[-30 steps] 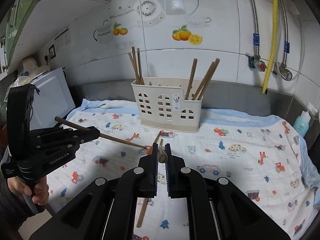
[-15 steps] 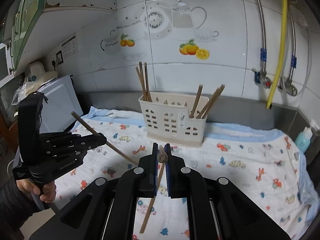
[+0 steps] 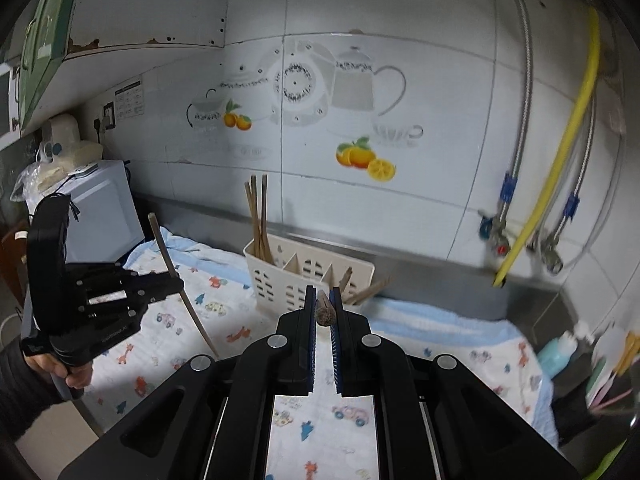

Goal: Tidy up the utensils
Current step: 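Lift both held chopsticks upright and carry them above the beige caddy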

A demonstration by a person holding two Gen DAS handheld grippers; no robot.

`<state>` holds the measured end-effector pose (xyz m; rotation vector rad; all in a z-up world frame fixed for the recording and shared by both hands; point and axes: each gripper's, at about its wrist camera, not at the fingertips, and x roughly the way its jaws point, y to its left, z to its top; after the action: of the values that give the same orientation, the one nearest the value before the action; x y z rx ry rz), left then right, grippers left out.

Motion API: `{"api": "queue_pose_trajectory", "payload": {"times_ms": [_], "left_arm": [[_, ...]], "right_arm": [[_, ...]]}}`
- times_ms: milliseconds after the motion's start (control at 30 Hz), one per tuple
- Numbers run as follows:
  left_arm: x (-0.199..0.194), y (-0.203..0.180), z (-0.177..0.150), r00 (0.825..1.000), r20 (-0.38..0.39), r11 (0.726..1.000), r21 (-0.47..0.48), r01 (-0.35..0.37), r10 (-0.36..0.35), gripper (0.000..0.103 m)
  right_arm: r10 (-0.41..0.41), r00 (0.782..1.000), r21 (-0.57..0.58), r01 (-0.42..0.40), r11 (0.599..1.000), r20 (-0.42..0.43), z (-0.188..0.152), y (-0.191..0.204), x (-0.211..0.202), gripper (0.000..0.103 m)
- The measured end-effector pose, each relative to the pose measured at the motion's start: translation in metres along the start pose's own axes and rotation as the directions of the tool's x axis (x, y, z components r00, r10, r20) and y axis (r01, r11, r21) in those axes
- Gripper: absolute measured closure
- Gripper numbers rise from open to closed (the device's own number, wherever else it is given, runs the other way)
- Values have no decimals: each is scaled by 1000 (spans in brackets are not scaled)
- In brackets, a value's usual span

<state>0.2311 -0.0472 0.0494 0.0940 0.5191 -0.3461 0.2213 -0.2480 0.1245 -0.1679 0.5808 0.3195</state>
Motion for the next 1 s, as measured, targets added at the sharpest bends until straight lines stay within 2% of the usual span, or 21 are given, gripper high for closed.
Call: {"api": "queue_pose_trajectory", "payload": {"times_ms": [167, 367, 600, 767, 1000], "left_arm": [[-8, 2, 34, 998, 62, 1000, 23, -13, 11, 98], [-10, 3, 82, 989, 147, 999, 36, -40, 34, 98], [13, 3, 119, 976, 205, 995, 42, -86, 76, 98], [45, 12, 125, 981, 175, 996, 11, -91, 88, 98], [88, 22, 113, 990, 92, 994, -13, -107, 108, 98]], "right_arm": [[-31, 999, -39, 30, 999, -17, 20, -1, 10, 97], [-32, 994, -54, 27, 998, -109, 36, -12, 39, 97], [-25, 987, -60, 15, 998, -162, 39, -22, 66, 97], [-2, 981, -49, -8, 999, -195, 35, -29, 81, 96], [2, 972, -49, -14, 999, -235, 32, -36, 96, 96]]}}
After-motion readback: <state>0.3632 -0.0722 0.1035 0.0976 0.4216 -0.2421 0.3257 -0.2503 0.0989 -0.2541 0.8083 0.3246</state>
